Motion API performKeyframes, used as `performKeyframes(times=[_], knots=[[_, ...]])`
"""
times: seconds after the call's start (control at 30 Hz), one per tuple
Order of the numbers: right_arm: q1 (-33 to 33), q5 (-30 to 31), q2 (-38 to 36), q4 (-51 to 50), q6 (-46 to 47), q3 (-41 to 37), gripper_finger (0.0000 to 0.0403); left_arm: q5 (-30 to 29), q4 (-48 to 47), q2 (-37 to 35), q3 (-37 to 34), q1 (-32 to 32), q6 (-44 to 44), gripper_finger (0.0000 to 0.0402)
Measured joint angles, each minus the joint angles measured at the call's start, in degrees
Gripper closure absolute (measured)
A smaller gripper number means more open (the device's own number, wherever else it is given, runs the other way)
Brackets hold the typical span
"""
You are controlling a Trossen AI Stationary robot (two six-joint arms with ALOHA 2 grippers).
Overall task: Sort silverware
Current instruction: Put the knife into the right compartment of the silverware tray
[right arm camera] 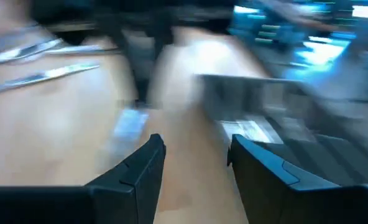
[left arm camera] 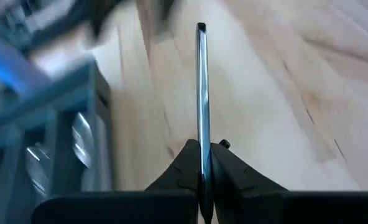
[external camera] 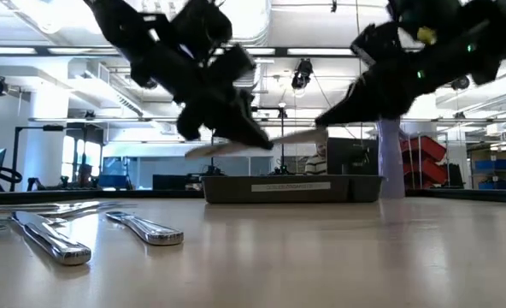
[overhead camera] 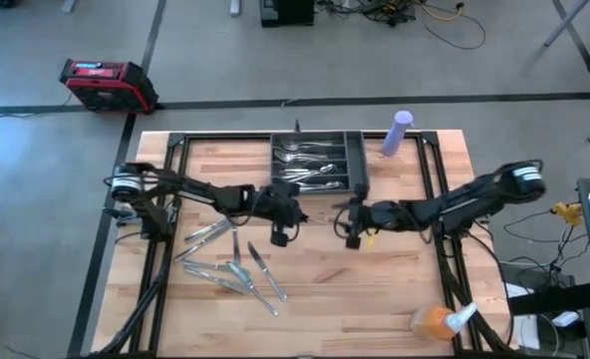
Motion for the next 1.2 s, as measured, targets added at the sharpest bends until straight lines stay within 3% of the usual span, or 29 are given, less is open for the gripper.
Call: performKeyframes(times=[0.17, 0.27, 0.43, 0.57, 0.77, 0.87, 1.07, 1.2], knots=[[-3.31, 20.44, -4.71, -12.76, 4.13, 1.81, 0.0256, 0.8, 4.47, -4.63, 0.07, 1.35, 12.39, 0.04], [-7.86, 21.98, -4.5, -21.01, 12.05, 4.14, 0.0282, 0.98, 4.09, -5.21, 0.07, 3.04, 19.88, 0.04], [-17.29, 17.41, -0.2, -33.16, 23.2, 8.14, 0.0343, 1.1, 2.85, -6.3, 0.05, 5.08, 25.15, 0.04], [-23.85, 7.69, 4.89, -33.54, 24.09, 10.61, 0.0393, 1.28, -0.32, -7.81, -0.07, 5.15, 25.41, 0.04], [-29.13, 3.01, 15.4, -37.69, 23.03, 17.43, 0.0398, 1.61, -3.13, -9.69, -0.11, 6.57, 34.47, 0.04], [-29.67, -1.67, 19.83, -37.4, 21.78, 20.64, 0.0401, 2.14, -3.9, -9.07, -0.26, 9.24, 41.77, 0.04], [-24.45, -18.18, 23.13, -37.6, 17.33, 26.6, 0.0402, 10.64, -3.94, -8.06, -0.17, 14.64, 53.24, 0.04], [-19.56, -17.21, 21.51, -43.17, 17.05, 29.51, 0.0402, 14.64, -4.71, -7.21, -0.03, 17.19, 63.79, 0.04]])
